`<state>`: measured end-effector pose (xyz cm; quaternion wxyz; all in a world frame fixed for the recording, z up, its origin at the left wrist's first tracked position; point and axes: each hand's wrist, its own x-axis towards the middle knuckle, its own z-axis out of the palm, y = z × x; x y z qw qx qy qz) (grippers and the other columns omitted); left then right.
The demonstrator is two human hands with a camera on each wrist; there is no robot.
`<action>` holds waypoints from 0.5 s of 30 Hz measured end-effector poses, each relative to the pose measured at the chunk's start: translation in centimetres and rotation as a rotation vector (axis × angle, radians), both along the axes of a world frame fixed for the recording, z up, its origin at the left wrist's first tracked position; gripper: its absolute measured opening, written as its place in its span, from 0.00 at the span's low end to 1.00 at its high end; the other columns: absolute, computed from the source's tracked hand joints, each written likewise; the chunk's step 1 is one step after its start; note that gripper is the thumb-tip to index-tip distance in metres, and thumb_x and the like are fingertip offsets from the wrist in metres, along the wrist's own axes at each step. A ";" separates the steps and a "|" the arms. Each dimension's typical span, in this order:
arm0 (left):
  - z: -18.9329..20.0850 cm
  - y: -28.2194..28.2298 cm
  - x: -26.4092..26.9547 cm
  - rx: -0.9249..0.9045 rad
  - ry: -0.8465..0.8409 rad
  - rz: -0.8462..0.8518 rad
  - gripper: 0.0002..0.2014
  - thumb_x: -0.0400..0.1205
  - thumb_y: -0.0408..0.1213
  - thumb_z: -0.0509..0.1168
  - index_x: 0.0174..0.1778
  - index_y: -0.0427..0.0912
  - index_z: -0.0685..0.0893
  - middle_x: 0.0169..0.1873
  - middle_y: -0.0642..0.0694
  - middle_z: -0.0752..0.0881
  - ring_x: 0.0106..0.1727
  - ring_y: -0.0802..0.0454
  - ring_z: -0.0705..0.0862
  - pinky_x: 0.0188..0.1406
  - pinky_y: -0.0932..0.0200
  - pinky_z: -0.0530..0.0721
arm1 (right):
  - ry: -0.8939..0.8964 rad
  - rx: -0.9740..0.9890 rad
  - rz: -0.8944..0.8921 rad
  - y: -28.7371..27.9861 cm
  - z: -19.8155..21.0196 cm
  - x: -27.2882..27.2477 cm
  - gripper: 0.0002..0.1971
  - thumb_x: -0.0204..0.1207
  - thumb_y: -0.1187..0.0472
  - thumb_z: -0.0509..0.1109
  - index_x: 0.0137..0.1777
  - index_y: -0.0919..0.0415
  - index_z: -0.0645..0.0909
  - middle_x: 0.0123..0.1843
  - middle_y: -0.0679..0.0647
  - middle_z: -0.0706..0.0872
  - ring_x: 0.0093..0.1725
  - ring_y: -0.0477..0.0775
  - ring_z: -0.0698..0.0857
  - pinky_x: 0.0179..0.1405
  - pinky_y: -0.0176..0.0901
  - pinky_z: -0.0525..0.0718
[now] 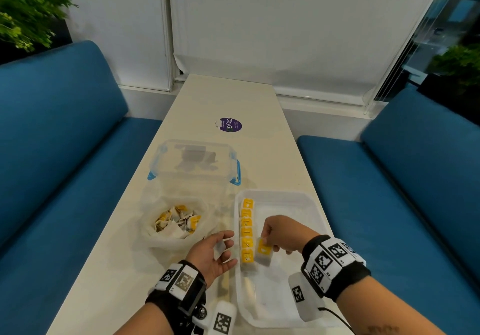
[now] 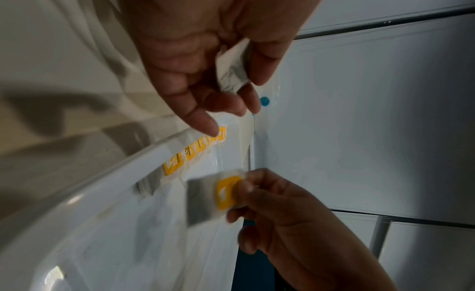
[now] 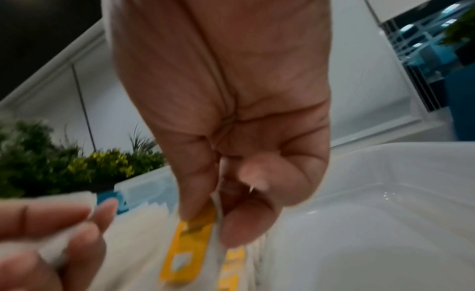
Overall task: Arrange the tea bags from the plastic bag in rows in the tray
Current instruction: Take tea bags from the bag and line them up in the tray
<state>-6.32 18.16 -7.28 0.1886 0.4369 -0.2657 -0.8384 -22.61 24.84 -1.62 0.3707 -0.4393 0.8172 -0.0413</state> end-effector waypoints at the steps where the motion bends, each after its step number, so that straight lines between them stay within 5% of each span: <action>1: -0.1 -0.1 0.0 -0.007 -0.007 -0.003 0.10 0.83 0.34 0.57 0.43 0.38 0.83 0.35 0.44 0.78 0.29 0.52 0.71 0.38 0.54 0.81 | 0.016 0.071 0.061 -0.1 -0.3 0.1 0.08 0.78 0.64 0.63 0.38 0.54 0.74 0.30 0.50 0.78 0.28 0.45 0.74 0.24 0.33 0.74; 8: -0.7 -0.3 0.2 -0.026 -0.038 -0.009 0.10 0.83 0.35 0.58 0.44 0.38 0.84 0.33 0.46 0.77 0.23 0.55 0.71 0.29 0.59 0.81 | -0.010 0.299 0.239 -1.8 -3.0 1.7 0.09 0.78 0.66 0.64 0.37 0.56 0.76 0.32 0.53 0.80 0.34 0.53 0.81 0.29 0.36 0.78; 11: -0.9 -0.2 0.3 -0.022 -0.033 -0.019 0.10 0.83 0.34 0.58 0.45 0.38 0.84 0.33 0.46 0.78 0.23 0.55 0.71 0.30 0.59 0.81 | 0.018 0.334 0.274 -2.6 -3.8 2.0 0.04 0.80 0.67 0.63 0.44 0.60 0.76 0.30 0.52 0.79 0.26 0.43 0.79 0.29 0.33 0.76; 15: -1.0 -0.3 0.4 -0.025 -0.030 -0.029 0.10 0.83 0.34 0.58 0.46 0.37 0.85 0.32 0.46 0.78 0.23 0.55 0.71 0.32 0.58 0.80 | 0.060 0.330 0.236 -3.3 -4.7 1.9 0.12 0.81 0.67 0.62 0.35 0.59 0.73 0.30 0.51 0.79 0.17 0.38 0.79 0.28 0.31 0.75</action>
